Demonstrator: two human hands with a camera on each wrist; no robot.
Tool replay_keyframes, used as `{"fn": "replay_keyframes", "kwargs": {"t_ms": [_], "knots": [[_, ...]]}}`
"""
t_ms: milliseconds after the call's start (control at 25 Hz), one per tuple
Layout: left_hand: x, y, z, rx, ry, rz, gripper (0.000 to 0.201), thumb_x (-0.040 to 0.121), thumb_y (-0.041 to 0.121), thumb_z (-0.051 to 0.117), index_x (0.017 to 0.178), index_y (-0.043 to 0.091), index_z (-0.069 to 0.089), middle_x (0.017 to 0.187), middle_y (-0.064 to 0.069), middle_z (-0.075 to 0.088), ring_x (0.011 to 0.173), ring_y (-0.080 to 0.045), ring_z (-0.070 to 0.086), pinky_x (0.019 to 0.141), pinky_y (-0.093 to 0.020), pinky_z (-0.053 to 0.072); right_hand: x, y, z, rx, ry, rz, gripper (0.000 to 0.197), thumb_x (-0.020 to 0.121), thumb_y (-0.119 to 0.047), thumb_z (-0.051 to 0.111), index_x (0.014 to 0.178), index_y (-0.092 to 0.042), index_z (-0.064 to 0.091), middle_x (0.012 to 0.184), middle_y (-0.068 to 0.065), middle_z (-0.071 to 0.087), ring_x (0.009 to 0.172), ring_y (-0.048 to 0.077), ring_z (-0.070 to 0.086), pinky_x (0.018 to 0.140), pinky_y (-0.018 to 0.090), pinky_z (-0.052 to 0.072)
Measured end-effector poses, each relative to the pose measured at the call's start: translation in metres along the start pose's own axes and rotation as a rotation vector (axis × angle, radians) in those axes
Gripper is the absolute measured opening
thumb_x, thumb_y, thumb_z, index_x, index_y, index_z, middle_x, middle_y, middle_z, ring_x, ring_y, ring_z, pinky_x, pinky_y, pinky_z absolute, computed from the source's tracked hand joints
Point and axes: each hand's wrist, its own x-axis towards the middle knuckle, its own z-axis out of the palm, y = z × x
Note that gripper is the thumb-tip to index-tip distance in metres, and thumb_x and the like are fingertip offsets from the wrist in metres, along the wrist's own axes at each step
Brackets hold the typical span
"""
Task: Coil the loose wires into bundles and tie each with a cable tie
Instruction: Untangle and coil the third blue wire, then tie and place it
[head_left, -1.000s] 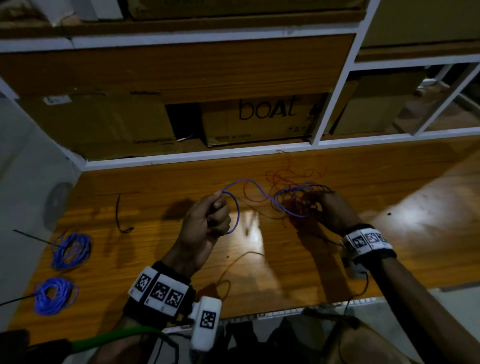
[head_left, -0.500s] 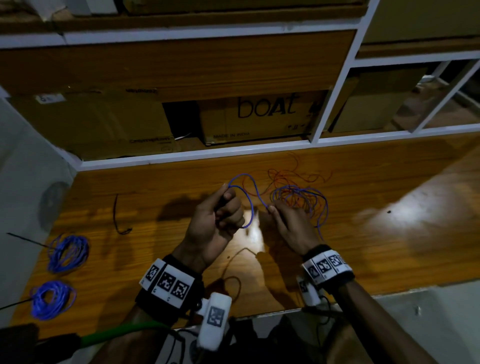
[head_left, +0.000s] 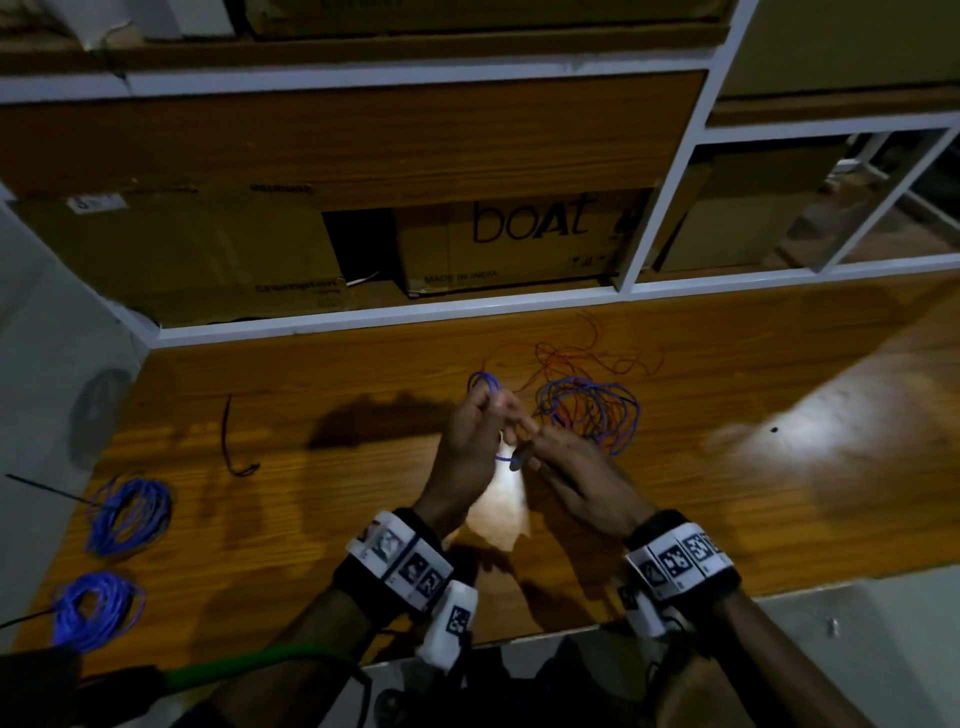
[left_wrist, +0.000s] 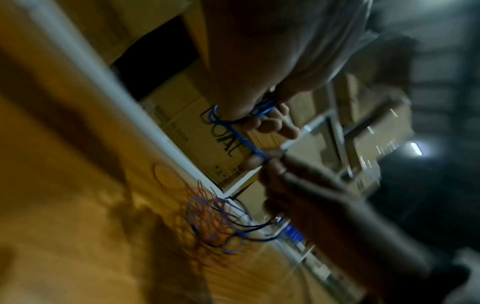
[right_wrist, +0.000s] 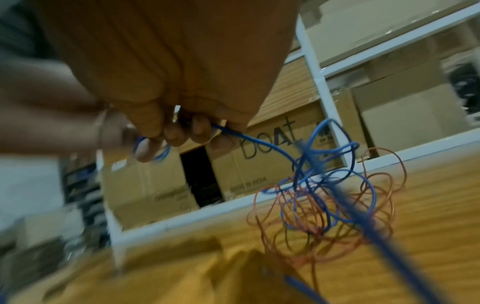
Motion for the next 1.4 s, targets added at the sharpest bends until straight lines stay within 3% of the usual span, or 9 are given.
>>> {"fn": "replay_keyframes", "kwargs": {"t_ms": [120,280,440,520,600,760,920,1080,1400], "knots": [[-0.009,-0.008,0.005,0.410,-0.034,0.165,0.026,0.109,0.024,0.037,0.094,0.009,0.051,0.078,0.003,0.066,0.064,-0.005,0.061,0.056,-0.022,0.046,-0.001,0.000,-0.003,-0.046,-0.008,-0.017,0.019,0.102,-0.024,0.047,0.110,-0.022,0.064,0.096,-0.005,0.049,0.088,0.015,0.051,0.070,0.040,0.045],[-0.015,-0.011,0.012,0.901,-0.112,0.164,0.022,0.107,0.037,0.034,0.103,0.019,0.045,0.075,-0.003,0.062,0.061,-0.022,0.057,0.050,-0.038,0.036,-0.004,-0.001,-0.009,-0.051,0.083,-0.017,0.013,0.103,-0.019,0.052,0.108,-0.016,0.064,0.089,-0.015,0.038,0.081,0.005,0.041,0.064,0.025,0.030],[-0.017,-0.022,0.007,1.036,-0.157,0.177,0.023,0.106,0.037,0.034,0.108,0.019,0.048,0.072,-0.006,0.062,0.059,-0.027,0.057,0.049,-0.035,0.034,-0.007,0.003,-0.012,-0.028,0.116,-0.020,0.013,0.101,-0.027,0.057,0.105,-0.020,0.068,0.088,-0.025,0.036,0.081,-0.008,0.044,0.066,0.014,0.033],[-0.018,-0.026,0.002,1.034,-0.204,0.250,0.026,0.105,0.040,0.032,0.097,0.021,0.047,0.069,-0.004,0.057,0.058,-0.026,0.053,0.050,-0.039,0.039,-0.007,0.008,-0.012,0.012,0.100,0.002,0.015,0.102,-0.032,0.055,0.105,-0.022,0.066,0.092,-0.020,0.048,0.085,0.003,0.053,0.070,0.026,0.043],[-0.016,-0.031,-0.006,0.955,-0.245,0.229,0.031,0.105,0.044,0.032,0.082,0.026,0.044,0.065,0.000,0.048,0.055,-0.019,0.046,0.052,-0.038,0.037,-0.008,0.015,-0.014,0.001,0.074,0.006,0.019,0.104,-0.034,0.051,0.105,-0.022,0.064,0.096,-0.010,0.057,0.089,0.014,0.058,0.071,0.035,0.047],[-0.015,-0.025,-0.016,0.748,-0.301,0.079,0.051,0.105,0.044,0.043,0.059,0.023,0.036,0.049,0.003,0.036,0.044,-0.010,0.032,0.050,-0.035,0.025,-0.008,0.028,-0.015,-0.027,0.070,0.026,0.019,0.103,-0.033,0.047,0.105,-0.023,0.063,0.099,-0.007,0.060,0.092,0.010,0.057,0.072,0.027,0.041],[-0.016,-0.017,-0.018,0.294,-0.294,-0.193,0.048,0.106,0.029,0.045,0.060,0.018,0.043,0.049,0.008,0.036,0.043,-0.008,0.028,0.051,-0.030,0.022,-0.002,0.032,-0.012,-0.267,0.122,0.216,0.034,0.100,-0.045,0.041,0.106,-0.021,0.065,0.106,0.005,0.057,0.098,0.028,0.054,0.075,0.037,0.041],[-0.013,-0.008,-0.014,-0.075,-0.233,-0.364,0.041,0.107,0.026,0.040,0.067,0.015,0.041,0.048,0.006,0.033,0.041,-0.007,0.023,0.045,-0.024,0.019,-0.004,0.010,-0.002,-0.550,0.257,0.341,0.024,0.090,-0.028,0.058,0.112,-0.021,0.063,0.105,0.012,0.058,0.095,0.034,0.053,0.068,0.038,0.042],[-0.013,0.010,0.003,-0.483,-0.334,-0.496,0.033,0.091,0.038,0.046,0.068,0.017,0.037,0.044,0.010,0.026,0.036,-0.004,0.019,0.041,-0.022,0.012,0.014,0.002,0.010,0.174,0.342,0.579,0.009,0.097,-0.028,0.060,0.094,-0.020,0.062,0.080,0.003,0.068,0.083,0.031,0.068,0.062,0.032,0.038]]}}
